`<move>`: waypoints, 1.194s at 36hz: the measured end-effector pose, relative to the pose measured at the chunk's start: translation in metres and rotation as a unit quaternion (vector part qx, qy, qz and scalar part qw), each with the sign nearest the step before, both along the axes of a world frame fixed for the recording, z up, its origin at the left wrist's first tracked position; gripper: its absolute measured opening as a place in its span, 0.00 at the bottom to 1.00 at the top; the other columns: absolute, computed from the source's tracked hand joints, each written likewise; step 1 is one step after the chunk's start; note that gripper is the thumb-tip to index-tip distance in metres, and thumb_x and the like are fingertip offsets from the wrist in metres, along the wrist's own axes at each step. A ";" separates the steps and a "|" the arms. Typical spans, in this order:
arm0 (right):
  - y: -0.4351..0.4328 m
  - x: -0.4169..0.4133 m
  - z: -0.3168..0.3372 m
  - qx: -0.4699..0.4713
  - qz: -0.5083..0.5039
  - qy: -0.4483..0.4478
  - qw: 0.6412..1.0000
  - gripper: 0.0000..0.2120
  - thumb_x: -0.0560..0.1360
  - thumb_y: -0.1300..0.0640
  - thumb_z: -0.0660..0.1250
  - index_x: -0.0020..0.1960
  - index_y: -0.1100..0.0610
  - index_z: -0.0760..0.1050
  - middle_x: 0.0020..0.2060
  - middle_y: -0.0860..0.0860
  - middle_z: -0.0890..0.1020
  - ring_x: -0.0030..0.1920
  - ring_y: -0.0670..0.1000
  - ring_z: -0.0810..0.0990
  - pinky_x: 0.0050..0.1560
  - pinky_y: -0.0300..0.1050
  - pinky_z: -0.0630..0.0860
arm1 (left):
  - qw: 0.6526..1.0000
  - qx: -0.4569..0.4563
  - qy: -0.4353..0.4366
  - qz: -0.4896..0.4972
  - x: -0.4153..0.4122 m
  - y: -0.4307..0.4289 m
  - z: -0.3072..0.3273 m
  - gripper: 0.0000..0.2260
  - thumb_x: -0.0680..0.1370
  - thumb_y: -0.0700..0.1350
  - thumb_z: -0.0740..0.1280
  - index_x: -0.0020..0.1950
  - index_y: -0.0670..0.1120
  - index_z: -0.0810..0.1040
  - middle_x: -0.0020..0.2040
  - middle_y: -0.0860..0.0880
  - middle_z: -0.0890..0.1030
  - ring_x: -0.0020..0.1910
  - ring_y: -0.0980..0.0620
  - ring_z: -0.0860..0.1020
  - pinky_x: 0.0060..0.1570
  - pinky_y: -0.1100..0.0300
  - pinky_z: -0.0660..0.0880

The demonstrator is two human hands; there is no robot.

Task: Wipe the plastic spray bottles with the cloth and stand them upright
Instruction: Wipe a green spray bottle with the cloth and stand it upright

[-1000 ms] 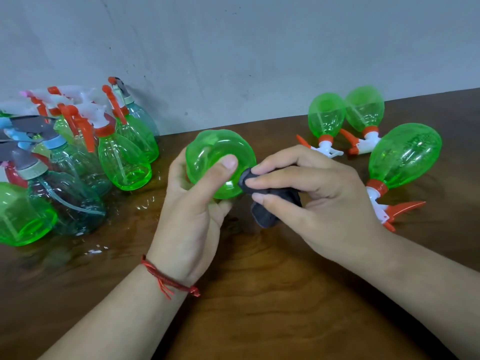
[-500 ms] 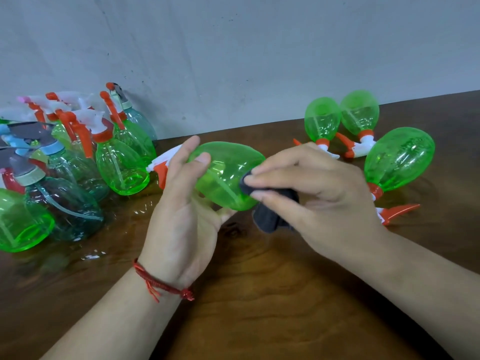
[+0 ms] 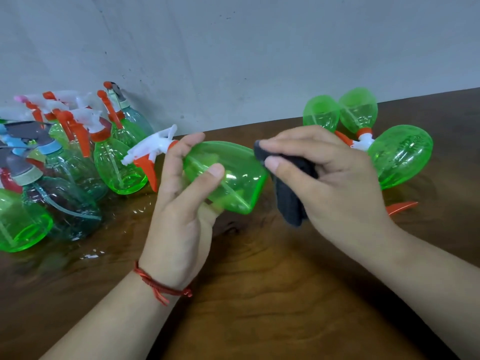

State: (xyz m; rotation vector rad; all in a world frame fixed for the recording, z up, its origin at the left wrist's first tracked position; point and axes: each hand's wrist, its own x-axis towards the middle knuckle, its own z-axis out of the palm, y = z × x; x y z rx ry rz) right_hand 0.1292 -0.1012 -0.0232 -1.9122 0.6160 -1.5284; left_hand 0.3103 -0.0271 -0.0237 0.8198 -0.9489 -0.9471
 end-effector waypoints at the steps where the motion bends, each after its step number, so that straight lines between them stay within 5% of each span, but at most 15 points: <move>1: -0.005 -0.001 0.001 0.042 0.006 -0.009 0.999 0.10 0.79 0.65 0.75 0.57 0.53 0.88 0.54 0.47 0.87 0.58 0.47 0.85 0.60 0.39 0.78 | 1.000 -0.005 0.002 -0.005 0.001 0.000 0.000 0.24 0.81 0.39 0.66 0.77 0.48 0.69 0.63 0.39 0.80 0.63 0.37 0.81 0.60 0.39 0.79; 7: -0.008 0.005 -0.005 0.238 0.134 -0.105 0.956 0.11 0.77 0.69 0.74 0.52 0.54 0.85 0.48 0.48 0.89 0.49 0.46 0.87 0.50 0.37 0.80 | 0.996 -0.012 0.081 -0.026 0.003 0.002 0.004 0.18 0.85 0.45 0.64 0.74 0.51 0.69 0.69 0.43 0.79 0.72 0.37 0.78 0.68 0.34 0.76; 12: 0.004 0.009 -0.014 0.115 0.097 0.000 0.989 0.10 0.73 0.67 0.80 0.48 0.54 0.86 0.48 0.50 0.86 0.53 0.52 0.87 0.58 0.54 0.84 | 0.991 0.017 0.131 -0.012 0.003 -0.003 0.002 0.15 0.88 0.46 0.63 0.75 0.51 0.66 0.79 0.37 0.72 0.75 0.32 0.75 0.67 0.38 0.78; 14: 0.011 0.010 -0.016 0.054 0.085 0.011 0.995 0.09 0.73 0.67 0.80 0.50 0.57 0.87 0.50 0.51 0.85 0.54 0.56 0.86 0.56 0.58 0.84 | 0.993 0.029 0.108 0.023 0.001 -0.004 0.000 0.18 0.86 0.45 0.66 0.76 0.48 0.68 0.71 0.40 0.80 0.70 0.35 0.79 0.64 0.41 0.80; 19: 0.010 0.005 -0.008 -0.019 0.018 -0.010 1.000 0.08 0.74 0.67 0.80 0.51 0.57 0.87 0.50 0.52 0.85 0.53 0.52 0.86 0.54 0.45 0.83 | 0.998 0.002 -0.005 0.062 -0.007 0.000 0.000 0.24 0.81 0.40 0.71 0.76 0.50 0.72 0.59 0.44 0.84 0.58 0.45 0.84 0.56 0.49 0.82; 25: -0.014 0.000 -0.008 0.198 0.072 -0.055 0.976 0.10 0.76 0.67 0.76 0.54 0.55 0.87 0.50 0.51 0.89 0.54 0.50 0.88 0.59 0.47 0.82 | 0.974 -0.018 -0.220 0.044 -0.003 0.003 -0.004 0.27 0.81 0.41 0.73 0.78 0.53 0.71 0.61 0.56 0.82 0.61 0.54 0.82 0.60 0.61 0.79; 31: -0.008 0.003 -0.009 0.267 0.110 -0.084 0.954 0.11 0.75 0.67 0.77 0.54 0.56 0.87 0.51 0.53 0.90 0.55 0.52 0.88 0.64 0.53 0.82 | 0.987 -0.020 -0.142 0.067 0.000 0.000 -0.008 0.29 0.80 0.41 0.72 0.79 0.52 0.68 0.67 0.47 0.82 0.67 0.45 0.82 0.62 0.52 0.80; 35: -0.002 0.007 -0.010 0.284 0.127 -0.087 0.946 0.12 0.75 0.66 0.77 0.56 0.56 0.86 0.51 0.53 0.90 0.56 0.54 0.88 0.64 0.53 0.82 | 0.987 0.003 -0.112 0.118 0.002 -0.003 -0.010 0.35 0.73 0.52 0.78 0.76 0.47 0.69 0.67 0.46 0.83 0.64 0.44 0.83 0.60 0.48 0.82; 43: 0.003 0.007 -0.009 0.264 0.164 -0.076 0.948 0.14 0.74 0.70 0.76 0.57 0.58 0.86 0.52 0.51 0.90 0.56 0.50 0.88 0.59 0.43 0.83 | 0.964 0.015 -0.191 0.185 -0.001 0.003 -0.005 0.44 0.71 0.48 0.83 0.81 0.56 0.64 0.61 0.50 0.85 0.56 0.53 0.87 0.52 0.58 0.83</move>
